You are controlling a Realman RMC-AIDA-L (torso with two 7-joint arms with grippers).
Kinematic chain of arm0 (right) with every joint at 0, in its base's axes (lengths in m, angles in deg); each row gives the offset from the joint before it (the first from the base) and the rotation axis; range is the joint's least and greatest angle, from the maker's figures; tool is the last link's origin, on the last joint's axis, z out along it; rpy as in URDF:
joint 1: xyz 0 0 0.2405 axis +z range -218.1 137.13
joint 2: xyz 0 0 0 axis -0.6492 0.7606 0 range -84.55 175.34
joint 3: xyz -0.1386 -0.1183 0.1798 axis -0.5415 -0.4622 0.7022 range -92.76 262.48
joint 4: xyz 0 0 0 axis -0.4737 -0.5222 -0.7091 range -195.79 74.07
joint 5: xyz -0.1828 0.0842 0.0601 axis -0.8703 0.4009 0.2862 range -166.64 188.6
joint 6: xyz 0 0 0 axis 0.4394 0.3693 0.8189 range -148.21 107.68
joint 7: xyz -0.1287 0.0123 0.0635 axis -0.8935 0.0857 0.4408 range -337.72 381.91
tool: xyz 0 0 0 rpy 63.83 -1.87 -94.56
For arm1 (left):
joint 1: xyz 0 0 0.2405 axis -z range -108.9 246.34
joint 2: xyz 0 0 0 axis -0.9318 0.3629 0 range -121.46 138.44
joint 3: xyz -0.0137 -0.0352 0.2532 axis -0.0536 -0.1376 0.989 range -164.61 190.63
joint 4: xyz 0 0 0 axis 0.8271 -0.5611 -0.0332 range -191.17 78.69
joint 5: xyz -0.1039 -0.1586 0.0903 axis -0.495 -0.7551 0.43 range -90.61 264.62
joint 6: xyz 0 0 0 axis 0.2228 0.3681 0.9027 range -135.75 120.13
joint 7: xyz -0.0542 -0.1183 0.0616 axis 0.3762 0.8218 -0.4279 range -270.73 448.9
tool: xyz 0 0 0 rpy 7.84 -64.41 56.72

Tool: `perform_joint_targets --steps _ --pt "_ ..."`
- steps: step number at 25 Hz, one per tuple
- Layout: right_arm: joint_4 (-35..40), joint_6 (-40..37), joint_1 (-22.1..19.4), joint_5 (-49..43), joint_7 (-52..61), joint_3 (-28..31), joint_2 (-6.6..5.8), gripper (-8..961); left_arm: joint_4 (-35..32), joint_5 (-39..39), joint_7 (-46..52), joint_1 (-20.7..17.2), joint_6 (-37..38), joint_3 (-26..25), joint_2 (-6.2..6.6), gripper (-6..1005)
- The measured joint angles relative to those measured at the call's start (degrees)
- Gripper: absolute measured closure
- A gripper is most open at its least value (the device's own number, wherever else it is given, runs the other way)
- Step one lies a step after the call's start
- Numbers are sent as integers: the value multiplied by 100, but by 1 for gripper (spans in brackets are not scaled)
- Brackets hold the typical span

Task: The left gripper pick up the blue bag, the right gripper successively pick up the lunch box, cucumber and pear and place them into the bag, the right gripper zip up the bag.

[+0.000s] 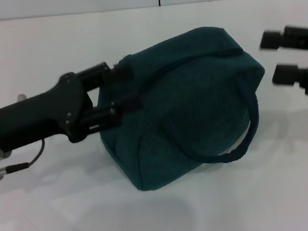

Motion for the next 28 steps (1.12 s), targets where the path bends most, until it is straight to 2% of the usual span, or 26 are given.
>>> perform_joint_targets --steps 2,4,8,19,28 --pt "72 -193 165 -246 322 2 -22 219 -108 56 115 8 5 95 0 292" --pt "143 -265 231 -436 464 4 12 219 -180 62 141 8 10 150 1 279" --pt "263 -226 281 -778 517 9 211 219 -233 42 143 -24 111 159 29 276" --pt "378 -181 473 -1331 502 -7 553 219 -240 118 148 -191 198 166 119 272" --pt "383 -175 490 -1373 494 1 593 219 -244 140 149 -272 222 172 117 272"
